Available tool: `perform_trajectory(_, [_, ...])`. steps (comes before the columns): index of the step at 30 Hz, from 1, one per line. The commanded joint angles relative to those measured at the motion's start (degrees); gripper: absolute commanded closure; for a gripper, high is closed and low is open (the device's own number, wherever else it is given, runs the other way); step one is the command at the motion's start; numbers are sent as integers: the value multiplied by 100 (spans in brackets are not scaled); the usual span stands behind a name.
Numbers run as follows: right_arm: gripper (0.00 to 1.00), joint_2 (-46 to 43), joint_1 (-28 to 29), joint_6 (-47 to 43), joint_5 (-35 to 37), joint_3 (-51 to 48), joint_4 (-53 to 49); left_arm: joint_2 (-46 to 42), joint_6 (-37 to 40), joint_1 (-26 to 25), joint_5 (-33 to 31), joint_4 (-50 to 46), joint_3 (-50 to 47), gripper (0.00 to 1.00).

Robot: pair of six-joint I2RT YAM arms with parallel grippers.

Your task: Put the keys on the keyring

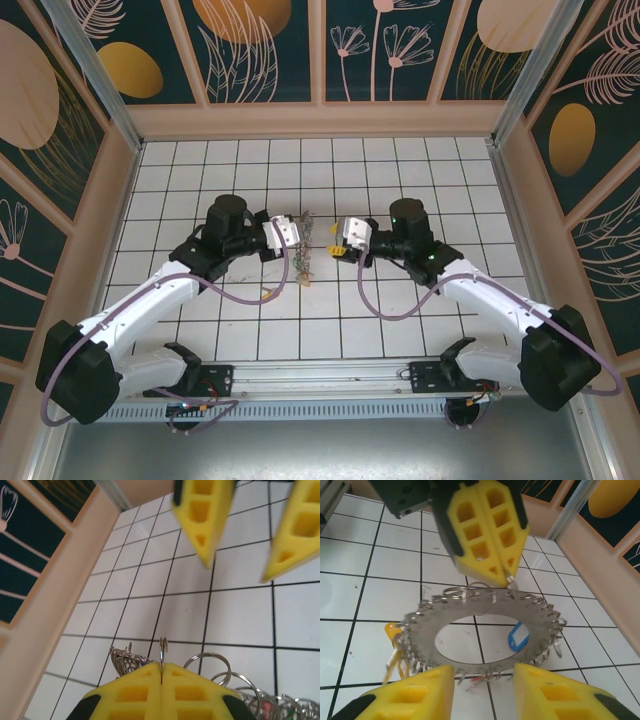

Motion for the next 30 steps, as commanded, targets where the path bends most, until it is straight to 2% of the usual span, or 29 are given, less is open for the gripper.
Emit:
perform_trajectory(1, [65,-16,268,930,327,-146,881,-309,66,174,-390,153,145,100])
perform_trajectory(10, [67,513,1479,1241,1030,-649,1293,-481,-363,1019,-1239,-201,171,100])
perform_trajectory(13, [67,964,1804,1268,923,-633,1377,-446,-565,1128,-1676,-126,43,100])
perform_trajectory(18, [67,2145,2340,919,1469,-220,1309,-392,-1381,1312,-1997,43,-342,100])
perform_trajectory(21, [65,2777,2336,1194,1729,92,1408,-409,-1615,1357,-2153,254,-637,100])
perform_trajectory(24, [58,3068,2250,1547,1936,190,1732,-426,-1704,1366,-2255,403,-772,100])
perform_trajectory(30, [52,3557,1811,1522,1209,553,1405,-480,-1718,1380,-2130,474,-786,100])
